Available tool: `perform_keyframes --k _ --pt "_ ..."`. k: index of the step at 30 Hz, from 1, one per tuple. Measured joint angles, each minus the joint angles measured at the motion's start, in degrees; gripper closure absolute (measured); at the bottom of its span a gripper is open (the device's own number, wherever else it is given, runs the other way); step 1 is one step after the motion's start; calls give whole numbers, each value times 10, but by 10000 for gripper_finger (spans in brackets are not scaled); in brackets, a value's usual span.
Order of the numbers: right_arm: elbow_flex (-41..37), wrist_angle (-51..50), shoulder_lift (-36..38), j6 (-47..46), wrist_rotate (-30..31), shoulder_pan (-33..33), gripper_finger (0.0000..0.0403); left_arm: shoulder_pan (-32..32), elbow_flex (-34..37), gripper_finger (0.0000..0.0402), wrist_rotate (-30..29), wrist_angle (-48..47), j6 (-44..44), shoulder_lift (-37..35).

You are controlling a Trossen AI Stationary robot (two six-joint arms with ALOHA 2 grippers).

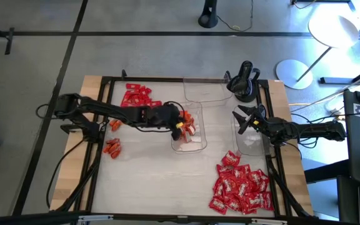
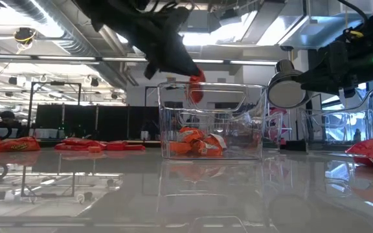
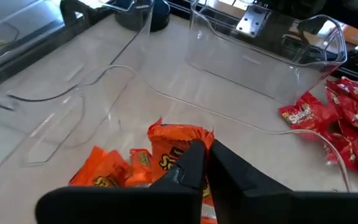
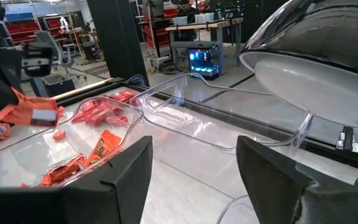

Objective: Sort candy
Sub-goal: Put the orange chocolate into the bottom left transparent bin

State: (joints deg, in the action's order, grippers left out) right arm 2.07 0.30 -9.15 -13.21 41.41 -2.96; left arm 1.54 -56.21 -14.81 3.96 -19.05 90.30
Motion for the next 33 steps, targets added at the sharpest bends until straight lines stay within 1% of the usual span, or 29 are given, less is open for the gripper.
perform_keyframes --k 4,7,10,14,17,20,23,29,33 --pt "0 0 0 0 0 0 173 0 0 381 0 27 0 12" --pt "0 0 0 0 0 0 173 4 0 366 0 32 -7 13" --pt "0 0 0 0 0 0 173 8 0 330 0 27 -18 13" --pt "0 0 0 0 0 0 173 13 0 262 0 23 -11 9" --pt "0 0 0 0 0 0 173 12 0 219 9 -17 -3 -16" --pt "0 0 0 0 0 0 173 10 0 192 13 -100 -21 -58" --pt "0 -1 0 0 0 0 173 1 0 179 12 -212 -66 -103" --pt "0 -2 0 0 0 0 173 -23 0 176 13 -446 -188 -175" --pt "0 -3 0 0 0 0 173 -36 0 176 12 -588 -274 -187"
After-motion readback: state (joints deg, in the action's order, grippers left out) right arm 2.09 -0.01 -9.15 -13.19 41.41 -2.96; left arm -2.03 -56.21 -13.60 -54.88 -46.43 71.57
